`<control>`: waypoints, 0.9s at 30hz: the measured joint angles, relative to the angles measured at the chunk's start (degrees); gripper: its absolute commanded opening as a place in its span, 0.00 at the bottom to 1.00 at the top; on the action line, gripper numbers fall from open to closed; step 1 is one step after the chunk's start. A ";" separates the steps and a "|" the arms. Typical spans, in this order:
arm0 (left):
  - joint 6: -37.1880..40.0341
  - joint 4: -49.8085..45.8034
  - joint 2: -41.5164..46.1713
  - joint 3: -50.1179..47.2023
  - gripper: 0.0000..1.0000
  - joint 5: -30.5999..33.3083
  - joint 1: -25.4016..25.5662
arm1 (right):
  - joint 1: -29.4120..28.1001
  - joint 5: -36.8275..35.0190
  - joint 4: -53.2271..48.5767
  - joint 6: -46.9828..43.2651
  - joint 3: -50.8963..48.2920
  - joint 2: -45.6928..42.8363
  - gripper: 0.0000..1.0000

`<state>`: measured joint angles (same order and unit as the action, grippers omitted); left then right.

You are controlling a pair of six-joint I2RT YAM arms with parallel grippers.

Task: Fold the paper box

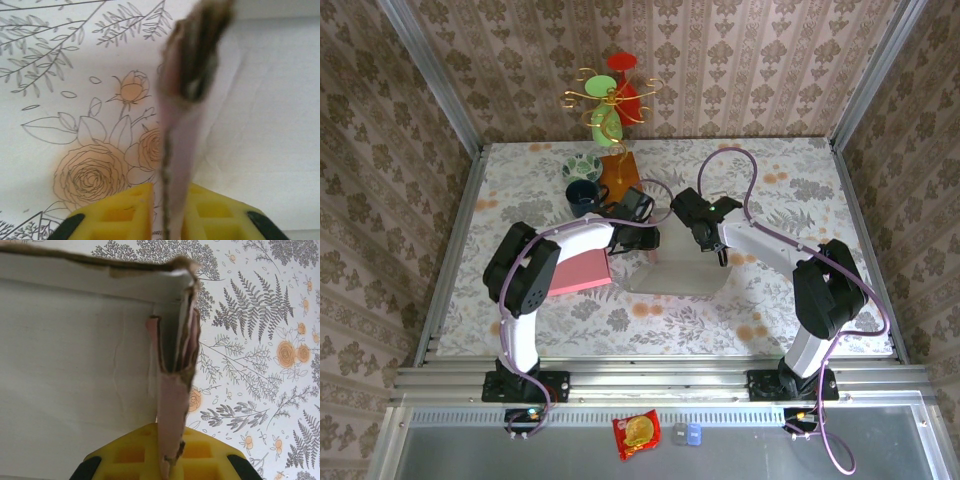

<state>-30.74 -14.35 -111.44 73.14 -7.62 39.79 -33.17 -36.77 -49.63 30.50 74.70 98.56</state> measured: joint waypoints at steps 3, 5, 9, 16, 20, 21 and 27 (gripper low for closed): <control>-0.15 -0.22 0.20 -0.04 0.24 0.46 0.00 | 0.00 0.02 0.02 0.15 0.00 0.17 0.00; -0.15 -0.24 0.42 -0.15 0.24 0.72 0.00 | 0.00 0.13 0.04 0.20 0.00 0.20 0.00; -0.13 0.20 1.46 -1.36 0.27 1.03 -0.13 | 0.00 0.44 0.22 0.20 0.00 0.20 0.00; 1.18 4.42 1.95 -4.02 0.28 -3.85 -1.73 | 0.00 0.61 0.17 0.22 0.00 0.57 0.00; 1.46 7.65 2.23 -6.05 0.31 -8.00 -3.41 | 0.00 0.63 0.17 0.24 0.00 0.72 0.00; 1.68 8.28 2.32 -6.47 0.33 -8.87 -3.76 | 0.00 0.63 0.17 0.24 0.00 0.72 0.00; 2.67 10.58 2.45 -7.43 0.36 -13.11 -5.22 | 0.13 0.59 0.13 0.44 0.00 0.72 0.00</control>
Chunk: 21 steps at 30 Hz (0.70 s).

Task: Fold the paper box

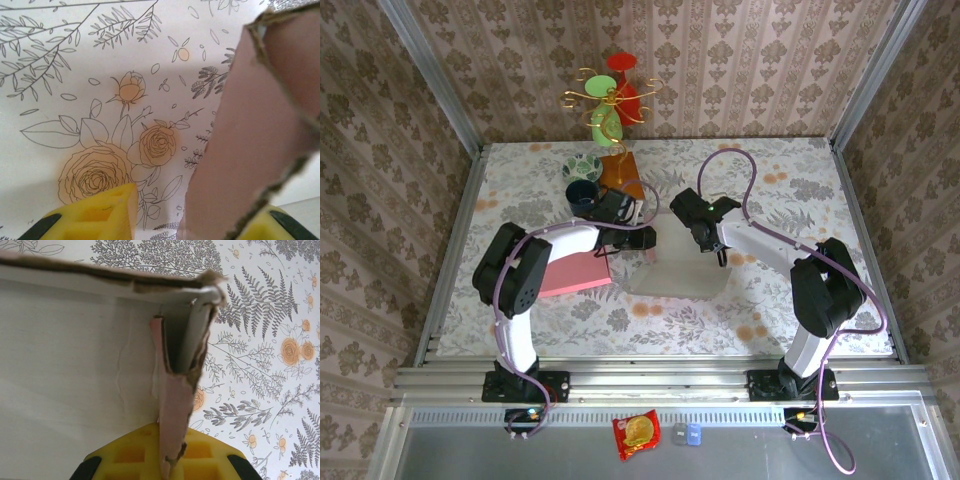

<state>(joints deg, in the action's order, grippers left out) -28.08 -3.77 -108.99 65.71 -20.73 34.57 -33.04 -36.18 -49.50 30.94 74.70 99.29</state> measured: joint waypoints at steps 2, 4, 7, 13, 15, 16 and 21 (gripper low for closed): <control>0.26 0.46 0.00 -0.11 0.38 -1.07 -0.24 | 0.15 0.00 0.02 0.02 0.00 0.00 0.00; 0.68 0.61 0.00 -0.13 0.40 -1.99 -0.50 | 0.22 -0.02 -0.13 0.22 0.00 0.02 0.00; 1.05 0.85 0.00 -0.20 0.39 -3.19 -0.55 | 0.46 -0.04 -0.42 0.39 0.00 0.07 0.00; 1.51 1.77 0.00 -0.17 0.26 -4.66 -0.55 | 0.50 0.02 -0.87 0.37 0.00 0.11 0.00; 1.95 1.84 0.00 -0.09 0.17 -4.85 -0.50 | 0.50 0.07 -0.83 0.37 0.00 0.11 0.00; 2.14 1.84 0.00 0.02 0.16 -4.90 -0.39 | 0.50 0.09 -0.85 0.37 0.00 0.11 0.00; 3.13 -0.57 0.00 1.73 0.16 -2.60 0.94 | 0.50 0.07 -1.01 0.37 0.00 0.11 0.00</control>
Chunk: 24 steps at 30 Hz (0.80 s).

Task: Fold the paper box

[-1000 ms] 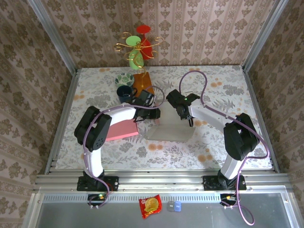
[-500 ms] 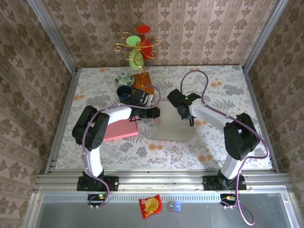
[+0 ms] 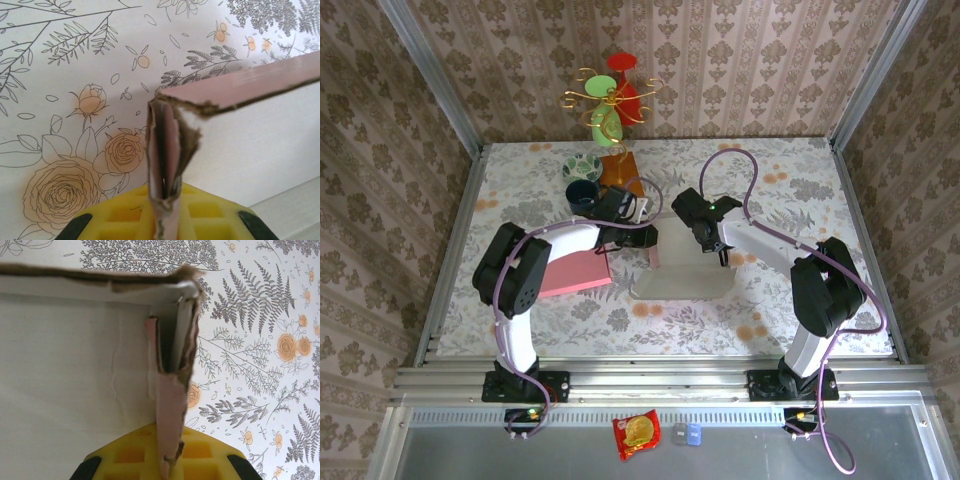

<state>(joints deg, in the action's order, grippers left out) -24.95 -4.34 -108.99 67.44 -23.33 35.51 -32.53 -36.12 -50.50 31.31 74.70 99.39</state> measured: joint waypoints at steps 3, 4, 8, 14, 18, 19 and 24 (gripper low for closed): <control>0.52 -1.33 0.00 0.57 0.15 2.91 1.18 | 0.00 0.00 -0.07 0.02 0.00 0.00 0.00; 0.61 -1.92 0.00 0.72 0.15 3.85 1.55 | 0.00 0.00 -0.07 0.02 0.00 0.00 0.00; 0.74 -4.83 0.00 1.92 0.15 9.75 3.43 | 0.00 0.00 -0.46 0.24 0.02 0.00 0.00; -0.28 -10.12 0.00 4.33 0.08 17.29 5.31 | -0.28 0.66 -0.46 0.50 0.59 0.00 0.00; -1.25 -15.37 -0.15 7.28 0.02 21.99 6.05 | -1.09 1.62 -0.46 0.92 1.31 0.00 0.00; -1.42 -16.37 -0.28 8.00 0.02 23.02 6.19 | -1.18 1.73 -0.44 1.09 1.49 0.00 0.00; -2.58 -20.33 -2.08 11.06 0.05 26.95 7.23 | -1.70 2.23 -0.48 1.92 2.23 0.11 0.00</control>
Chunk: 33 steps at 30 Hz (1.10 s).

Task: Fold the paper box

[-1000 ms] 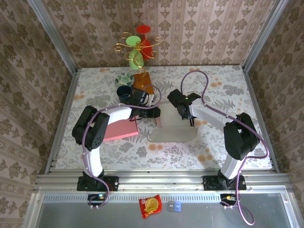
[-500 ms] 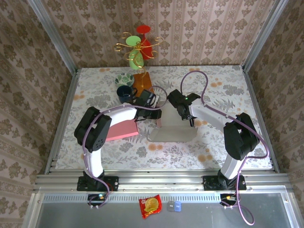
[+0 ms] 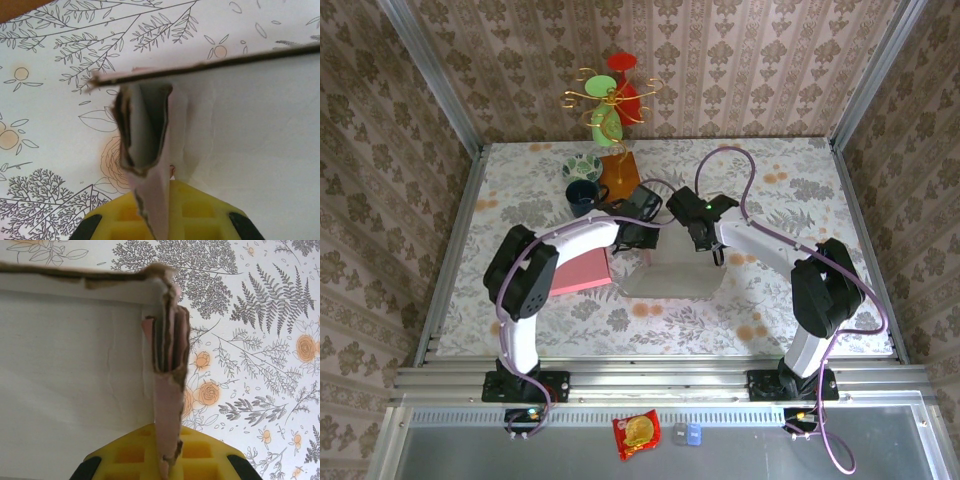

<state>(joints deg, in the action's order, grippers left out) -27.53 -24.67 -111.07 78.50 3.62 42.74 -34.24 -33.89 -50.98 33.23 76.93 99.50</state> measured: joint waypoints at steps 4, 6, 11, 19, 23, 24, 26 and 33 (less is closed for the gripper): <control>-0.44 -0.57 -0.66 0.70 0.22 0.50 0.31 | -0.04 0.04 -0.37 0.24 0.00 0.76 0.00; -0.22 -1.09 -0.66 0.74 0.32 0.55 0.35 | -0.04 0.02 -0.72 0.44 0.00 1.16 0.00; 0.31 -1.49 -0.66 0.74 0.47 -1.73 0.09 | 0.28 0.07 -1.66 1.53 0.00 2.01 0.00; 0.26 -1.57 -0.63 0.74 0.57 -10.49 -0.07 | 1.86 1.38 -1.73 2.93 -0.04 3.13 0.00; 0.31 -1.57 -0.31 0.72 0.58 -12.28 -0.09 | 2.49 1.86 -1.73 3.26 -0.24 3.39 0.00; 0.31 -1.55 -0.02 0.66 0.58 -12.48 -0.09 | 2.62 2.03 -1.68 3.39 -0.39 3.43 0.00; 0.31 -1.46 0.92 0.35 0.58 -12.81 -0.09 | 2.99 2.58 -1.66 3.67 -0.85 3.43 0.00; 0.35 -1.51 5.86 -0.26 0.59 -12.63 -0.13 | 6.43 4.24 -1.70 4.96 -3.91 3.72 0.00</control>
<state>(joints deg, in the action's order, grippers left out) -27.18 -26.17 -105.21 78.24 -9.02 42.61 -27.81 -29.65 -52.69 38.20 73.01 103.22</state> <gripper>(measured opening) 0.586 0.071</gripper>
